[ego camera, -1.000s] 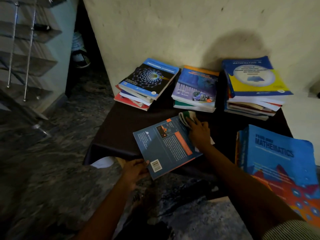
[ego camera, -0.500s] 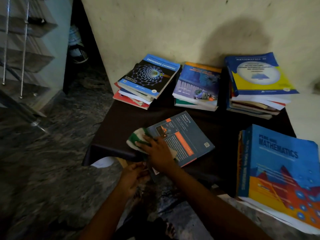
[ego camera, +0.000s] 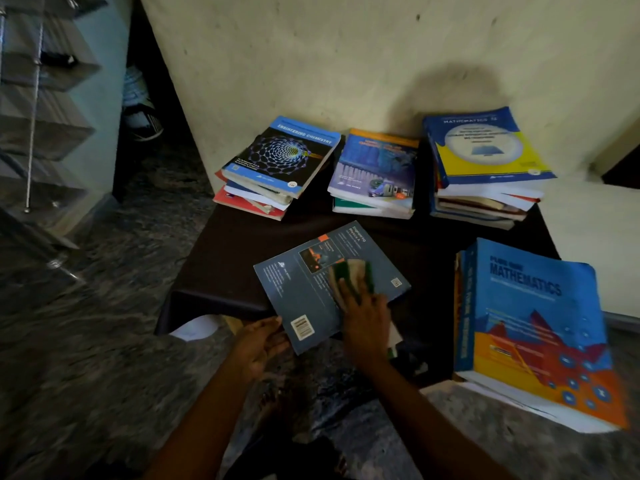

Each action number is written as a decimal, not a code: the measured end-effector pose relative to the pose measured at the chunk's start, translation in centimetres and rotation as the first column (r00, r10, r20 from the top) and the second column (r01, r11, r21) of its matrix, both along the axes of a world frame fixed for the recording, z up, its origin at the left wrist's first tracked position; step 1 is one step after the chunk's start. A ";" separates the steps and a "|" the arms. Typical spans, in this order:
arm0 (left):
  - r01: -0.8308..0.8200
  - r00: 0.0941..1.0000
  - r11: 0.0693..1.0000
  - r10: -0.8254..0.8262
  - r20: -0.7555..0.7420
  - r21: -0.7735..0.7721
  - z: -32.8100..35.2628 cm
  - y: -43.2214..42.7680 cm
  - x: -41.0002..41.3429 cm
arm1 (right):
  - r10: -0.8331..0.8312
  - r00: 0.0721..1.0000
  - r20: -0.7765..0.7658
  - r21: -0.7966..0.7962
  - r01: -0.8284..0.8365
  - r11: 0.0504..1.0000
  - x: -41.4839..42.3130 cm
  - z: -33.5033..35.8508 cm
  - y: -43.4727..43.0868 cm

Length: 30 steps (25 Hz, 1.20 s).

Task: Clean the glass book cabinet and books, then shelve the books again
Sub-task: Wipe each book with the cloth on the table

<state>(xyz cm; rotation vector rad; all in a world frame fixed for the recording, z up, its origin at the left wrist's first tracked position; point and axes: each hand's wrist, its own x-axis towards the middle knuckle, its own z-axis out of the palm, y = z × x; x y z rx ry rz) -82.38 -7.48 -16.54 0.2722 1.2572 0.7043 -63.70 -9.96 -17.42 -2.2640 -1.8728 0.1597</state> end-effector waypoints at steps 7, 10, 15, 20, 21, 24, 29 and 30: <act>-0.199 0.975 0.980 0.198 0.100 0.007 0.6 -1.8 0.2 | 0.245 0.960 -0.134 0.138 -0.227 0.964 -5.6 2.7 -4.2; -0.182 0.983 0.981 0.180 0.041 0.064 1.8 -1.1 1.4 | 0.164 0.968 -0.191 0.223 -0.120 0.967 -2.2 5.3 -2.5; -0.154 0.984 0.985 0.145 0.101 0.081 5.6 1.7 4.2 | 0.122 0.976 -0.179 0.360 -0.051 0.932 3.0 8.6 0.2; -0.061 0.995 0.916 0.023 0.099 0.398 10.8 4.1 5.0 | 0.110 0.982 -0.157 0.521 -0.012 0.853 5.4 12.5 2.0; -0.029 0.997 0.896 -0.003 0.071 0.443 12.2 4.8 4.9 | 0.100 0.983 -0.152 0.553 0.000 0.833 5.5 13.3 2.5; -0.003 0.998 0.829 -0.034 0.055 0.560 16.3 7.6 4.2 | 0.093 0.987 -0.130 0.604 0.004 0.797 5.7 15.3 4.0; 0.165 0.978 0.506 0.030 -0.209 0.846 22.4 13.9 3.0 | 0.104 0.991 -0.089 0.674 -0.017 0.739 5.2 17.7 7.7; 0.251 0.950 0.383 0.076 -0.301 0.889 22.7 15.8 2.8 | 0.102 0.992 -0.074 0.690 -0.023 0.723 4.9 18.1 8.7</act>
